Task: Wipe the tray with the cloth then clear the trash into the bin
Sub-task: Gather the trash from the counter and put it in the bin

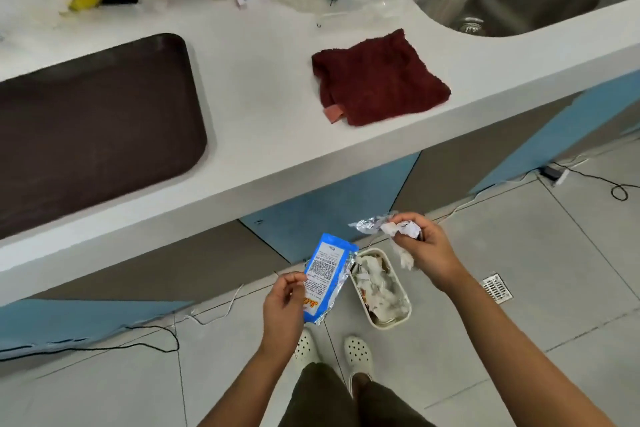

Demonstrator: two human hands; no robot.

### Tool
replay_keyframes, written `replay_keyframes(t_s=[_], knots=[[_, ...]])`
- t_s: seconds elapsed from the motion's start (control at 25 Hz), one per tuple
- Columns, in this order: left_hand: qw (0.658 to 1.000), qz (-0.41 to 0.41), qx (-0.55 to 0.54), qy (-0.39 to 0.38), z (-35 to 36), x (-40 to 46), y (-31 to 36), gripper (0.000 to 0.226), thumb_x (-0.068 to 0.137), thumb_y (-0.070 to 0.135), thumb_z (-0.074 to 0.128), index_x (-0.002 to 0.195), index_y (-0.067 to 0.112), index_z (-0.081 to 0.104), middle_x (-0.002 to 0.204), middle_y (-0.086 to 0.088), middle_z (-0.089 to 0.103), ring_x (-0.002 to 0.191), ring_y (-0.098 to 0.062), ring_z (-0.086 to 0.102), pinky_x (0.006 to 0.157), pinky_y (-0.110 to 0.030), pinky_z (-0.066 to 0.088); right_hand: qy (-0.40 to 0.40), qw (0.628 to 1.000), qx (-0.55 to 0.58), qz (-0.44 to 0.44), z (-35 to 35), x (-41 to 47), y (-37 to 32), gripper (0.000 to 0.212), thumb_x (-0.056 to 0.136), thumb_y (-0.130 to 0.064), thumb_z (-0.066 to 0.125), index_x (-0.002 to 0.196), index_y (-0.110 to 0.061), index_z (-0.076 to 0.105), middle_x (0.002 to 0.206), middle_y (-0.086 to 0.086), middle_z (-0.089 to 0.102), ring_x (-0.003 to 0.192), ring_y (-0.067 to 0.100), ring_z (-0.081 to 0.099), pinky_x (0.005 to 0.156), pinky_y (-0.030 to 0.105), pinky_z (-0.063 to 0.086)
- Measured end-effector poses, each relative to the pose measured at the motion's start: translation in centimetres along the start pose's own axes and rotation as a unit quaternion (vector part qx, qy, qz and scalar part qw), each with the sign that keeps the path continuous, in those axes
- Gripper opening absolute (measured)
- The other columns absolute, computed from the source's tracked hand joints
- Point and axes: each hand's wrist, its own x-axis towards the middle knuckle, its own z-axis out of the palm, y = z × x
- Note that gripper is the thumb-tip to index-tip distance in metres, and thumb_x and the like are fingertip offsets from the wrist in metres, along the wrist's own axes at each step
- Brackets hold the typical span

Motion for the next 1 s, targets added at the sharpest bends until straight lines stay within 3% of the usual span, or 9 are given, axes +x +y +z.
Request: replay_keyframes(t_s=[0.08,0.2,0.32,0.48,0.56,0.76,1.0], knots=[[0.998,-0.029,0.061,-0.011,0.6,1.6,-2.7,0.011,0.095,0.010,0.047,0.096,0.010,0.057,0.108,-0.012,0.063,0.097,-0.028,0.062,0.043,-0.008,0.042,0.043,0.996,0.010,0.078,-0.5,0.6,4.7,0.027,0.084,0.007,0.055,0.085,-0.019,0.061,0.088,0.002,0.064,0.064,0.008,0.062,0.051,0.018,0.047],[0.988,-0.054,0.137,-0.038,2.5,4.7,-6.4,0.009,0.095,0.012,0.047,0.099,0.013,0.055,0.116,-0.013,0.059,0.097,-0.023,0.058,0.042,-0.008,0.044,0.100,0.978,0.020,0.182,-0.8,2.1,11.9,0.026,0.084,0.007,0.054,0.087,-0.017,0.062,0.088,0.012,0.061,0.065,0.018,0.059,0.055,0.021,0.048],[0.973,-0.083,0.195,-0.088,4.7,7.6,-9.8,0.017,0.095,0.006,0.047,0.104,0.019,0.053,0.125,-0.010,0.055,0.103,-0.020,0.057,0.055,-0.017,0.053,0.134,0.960,0.005,0.248,-0.7,3.5,18.4,0.021,0.082,0.008,0.056,0.090,-0.011,0.062,0.089,0.011,0.059,0.064,0.014,0.052,0.043,0.010,0.042],[0.954,-0.107,0.249,-0.127,6.9,11.1,-13.7,0.024,0.095,0.005,0.046,0.111,0.021,0.052,0.131,-0.009,0.052,0.113,-0.022,0.057,0.064,-0.020,0.054,0.158,0.938,0.000,0.309,-0.9,5.0,25.2,0.017,0.081,0.003,0.060,0.089,-0.011,0.065,0.083,0.014,0.059,0.057,0.019,0.052,0.044,0.017,0.038],[0.946,-0.114,0.268,-0.141,8.1,12.9,-15.4,0.026,0.095,0.006,0.046,0.117,0.018,0.053,0.131,-0.008,0.052,0.112,-0.020,0.057,0.066,-0.021,0.054,0.163,0.930,-0.008,0.329,-1.1,6.0,27.9,0.017,0.081,-0.001,0.061,0.093,-0.012,0.066,0.081,0.015,0.060,0.052,0.018,0.054,0.038,0.015,0.037],[0.927,-0.112,0.318,-0.163,10.9,16.0,-18.4,0.029,0.096,0.006,0.044,0.121,0.017,0.052,0.131,-0.008,0.052,0.106,-0.014,0.055,0.061,-0.014,0.051,0.160,0.925,-0.016,0.344,-0.6,8.3,32.4,0.013,0.084,-0.007,0.059,0.090,-0.018,0.063,0.083,0.011,0.061,0.059,0.022,0.053,0.045,0.018,0.042],[0.898,-0.106,0.377,-0.200,14.9,19.9,-22.5,0.033,0.097,0.009,0.043,0.128,0.019,0.048,0.133,-0.007,0.051,0.114,-0.017,0.056,0.072,-0.018,0.053,0.145,0.934,-0.046,0.323,-0.3,11.9,36.0,0.013,0.085,-0.009,0.057,0.093,-0.018,0.062,0.082,0.003,0.061,0.077,0.020,0.056,0.070,0.027,0.044]])
